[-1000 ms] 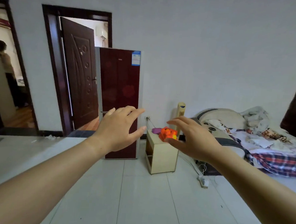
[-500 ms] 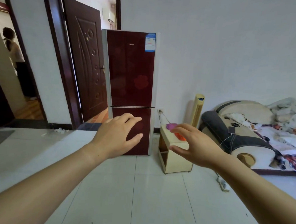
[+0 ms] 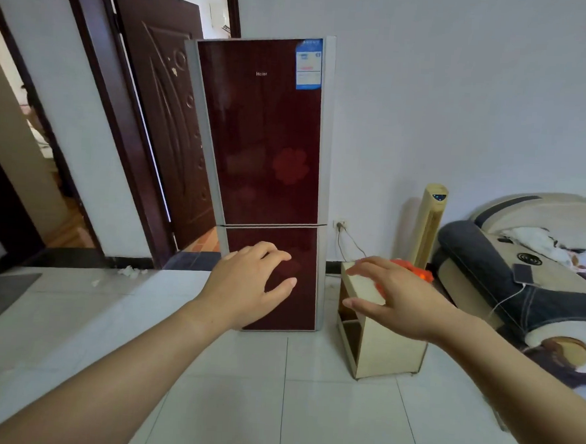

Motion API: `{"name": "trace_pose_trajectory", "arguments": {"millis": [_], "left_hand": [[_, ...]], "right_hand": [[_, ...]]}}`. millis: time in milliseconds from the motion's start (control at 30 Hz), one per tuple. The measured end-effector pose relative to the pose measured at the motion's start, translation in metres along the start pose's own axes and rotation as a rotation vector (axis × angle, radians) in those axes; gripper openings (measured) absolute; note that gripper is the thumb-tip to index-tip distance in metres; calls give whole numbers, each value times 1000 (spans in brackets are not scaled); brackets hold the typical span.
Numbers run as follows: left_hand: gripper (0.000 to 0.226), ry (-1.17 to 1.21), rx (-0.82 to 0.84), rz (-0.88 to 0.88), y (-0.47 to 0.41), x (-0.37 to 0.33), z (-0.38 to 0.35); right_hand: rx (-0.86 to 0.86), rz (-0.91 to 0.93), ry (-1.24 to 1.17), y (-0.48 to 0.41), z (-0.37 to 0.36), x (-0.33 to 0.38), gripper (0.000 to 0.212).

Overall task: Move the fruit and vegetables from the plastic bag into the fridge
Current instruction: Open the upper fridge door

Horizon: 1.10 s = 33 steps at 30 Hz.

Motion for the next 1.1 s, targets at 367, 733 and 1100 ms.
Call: {"name": "trace_pose_trajectory", "arguments": {"millis": [367, 733, 1100], "left_hand": [[49, -64, -37, 292, -99, 159, -19], [44, -2, -124, 358, -209, 351, -24], [45, 148, -168, 299, -348, 494, -39]], "right_hand": [[91, 231, -119, -218, -58, -4, 50], [32, 364, -177, -445, -99, 42, 45], [-33, 283, -161, -625, -125, 22, 50]]}}
Point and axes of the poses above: each hand's wrist, its own y-axis away from the middle knuckle, its own z-axis out of the back of the hand, x = y × z, the point moved 7 cm from there along -y, towards the middle knuckle, and after that the axes turned 1 degree about z, right-handed, at the moved point
